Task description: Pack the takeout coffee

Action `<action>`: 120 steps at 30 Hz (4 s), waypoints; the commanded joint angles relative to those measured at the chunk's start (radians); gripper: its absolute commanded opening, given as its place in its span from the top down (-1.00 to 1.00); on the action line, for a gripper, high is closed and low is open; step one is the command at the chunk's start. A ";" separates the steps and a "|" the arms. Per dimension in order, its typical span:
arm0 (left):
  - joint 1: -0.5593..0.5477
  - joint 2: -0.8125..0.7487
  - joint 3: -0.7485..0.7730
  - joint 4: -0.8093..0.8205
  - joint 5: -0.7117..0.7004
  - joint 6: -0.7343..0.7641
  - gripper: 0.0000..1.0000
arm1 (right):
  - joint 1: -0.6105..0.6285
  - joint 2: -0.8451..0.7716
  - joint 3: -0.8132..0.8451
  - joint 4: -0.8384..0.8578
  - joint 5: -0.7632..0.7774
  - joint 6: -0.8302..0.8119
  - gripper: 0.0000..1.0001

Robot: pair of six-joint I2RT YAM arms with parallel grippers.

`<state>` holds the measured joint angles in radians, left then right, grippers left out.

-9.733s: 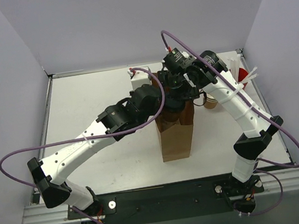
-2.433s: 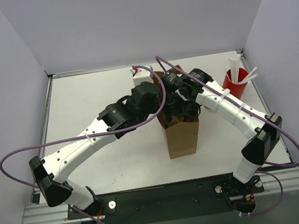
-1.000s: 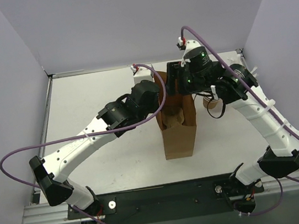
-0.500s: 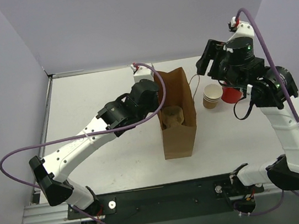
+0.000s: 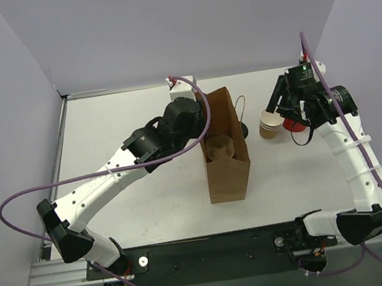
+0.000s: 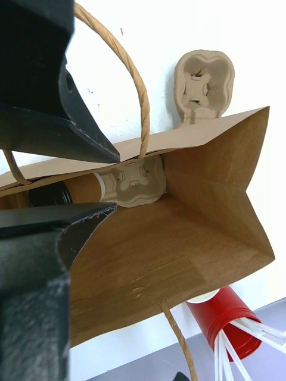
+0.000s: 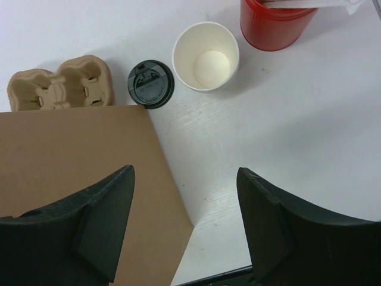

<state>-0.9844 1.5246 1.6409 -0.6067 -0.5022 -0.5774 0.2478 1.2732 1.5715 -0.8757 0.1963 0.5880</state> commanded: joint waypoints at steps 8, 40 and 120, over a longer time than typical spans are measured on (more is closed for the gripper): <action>0.021 -0.034 0.040 0.148 0.019 0.053 0.02 | -0.160 0.026 -0.050 0.003 0.017 0.030 -0.16; 0.087 -0.208 -0.009 0.213 0.209 0.152 0.02 | -0.205 0.592 0.277 0.270 0.232 -0.200 0.10; 0.316 -0.268 -0.102 0.111 0.263 0.129 0.02 | 0.093 0.002 0.483 0.012 -0.523 -0.102 1.00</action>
<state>-0.6754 1.2865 1.5330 -0.4931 -0.2279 -0.4419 0.3195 1.3140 2.0590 -0.7860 -0.3038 0.5495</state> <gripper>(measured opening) 0.492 0.002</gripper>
